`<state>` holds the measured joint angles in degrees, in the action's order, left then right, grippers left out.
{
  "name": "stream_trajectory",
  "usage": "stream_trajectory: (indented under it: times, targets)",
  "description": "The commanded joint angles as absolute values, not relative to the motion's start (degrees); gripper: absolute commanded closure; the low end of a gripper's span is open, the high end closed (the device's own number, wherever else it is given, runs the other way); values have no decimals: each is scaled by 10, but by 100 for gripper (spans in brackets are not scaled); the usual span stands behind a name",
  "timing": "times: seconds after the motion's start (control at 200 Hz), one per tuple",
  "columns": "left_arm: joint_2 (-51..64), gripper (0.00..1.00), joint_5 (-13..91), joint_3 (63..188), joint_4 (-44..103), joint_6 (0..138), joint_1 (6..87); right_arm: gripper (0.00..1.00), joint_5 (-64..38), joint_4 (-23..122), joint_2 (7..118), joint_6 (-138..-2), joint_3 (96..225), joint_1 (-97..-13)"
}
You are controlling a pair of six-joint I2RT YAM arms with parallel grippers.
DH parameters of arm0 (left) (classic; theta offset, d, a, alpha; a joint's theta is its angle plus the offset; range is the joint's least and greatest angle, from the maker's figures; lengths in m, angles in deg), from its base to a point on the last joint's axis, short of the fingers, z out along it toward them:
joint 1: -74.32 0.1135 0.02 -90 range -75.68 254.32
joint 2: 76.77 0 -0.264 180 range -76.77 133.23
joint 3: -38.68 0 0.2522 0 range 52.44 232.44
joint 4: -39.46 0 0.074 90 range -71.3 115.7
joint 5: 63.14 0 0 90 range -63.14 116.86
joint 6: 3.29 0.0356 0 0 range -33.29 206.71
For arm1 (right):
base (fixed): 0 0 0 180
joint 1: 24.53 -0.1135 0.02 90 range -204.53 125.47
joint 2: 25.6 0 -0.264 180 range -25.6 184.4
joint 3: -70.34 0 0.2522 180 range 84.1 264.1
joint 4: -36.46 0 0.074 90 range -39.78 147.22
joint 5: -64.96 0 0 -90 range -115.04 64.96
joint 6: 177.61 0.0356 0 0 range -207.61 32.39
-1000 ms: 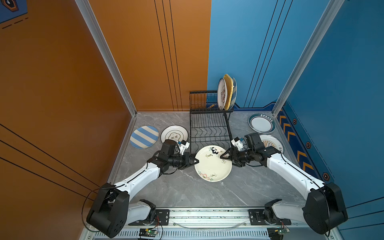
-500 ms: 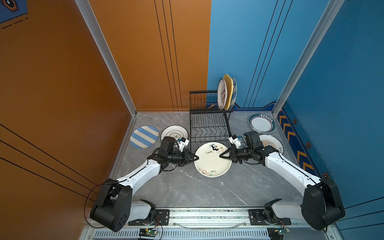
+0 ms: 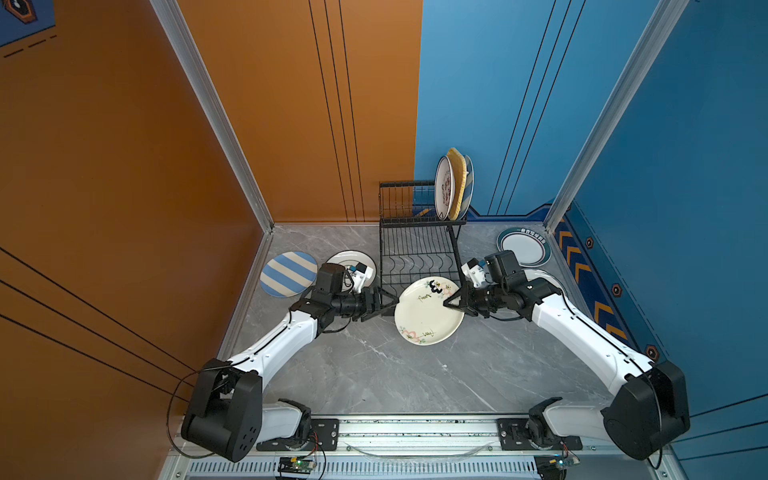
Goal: Load plates into a dish rack
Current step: Place the plate on the dish rack.
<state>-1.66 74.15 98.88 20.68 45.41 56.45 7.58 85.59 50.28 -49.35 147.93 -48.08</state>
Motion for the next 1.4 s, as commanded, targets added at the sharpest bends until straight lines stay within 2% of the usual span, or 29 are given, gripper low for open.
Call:
stream_trajectory:
  times: [0.0,0.1,0.115,0.145,0.41,0.861,1.396]
  targets:
    - [-12,18,691,1023,106,519,574,100,-28,923,484,-534,1575,-503]
    - [0,15,662,1045,73,536,579,100,-106,966,499,-553,1648,-527]
    - [1,10,658,1048,68,538,580,100,-116,971,500,-556,1659,-532]
    - [5,9,648,1055,57,545,580,100,-144,984,507,-561,1683,-539]
    - [36,0,617,1080,32,567,584,100,-318,1035,591,-597,1891,-595]
    - [51,2,618,1087,29,583,583,100,-544,1021,811,-730,2246,-625]
    - [42,2,613,1073,20,594,583,100,-700,760,912,-880,2276,-632]
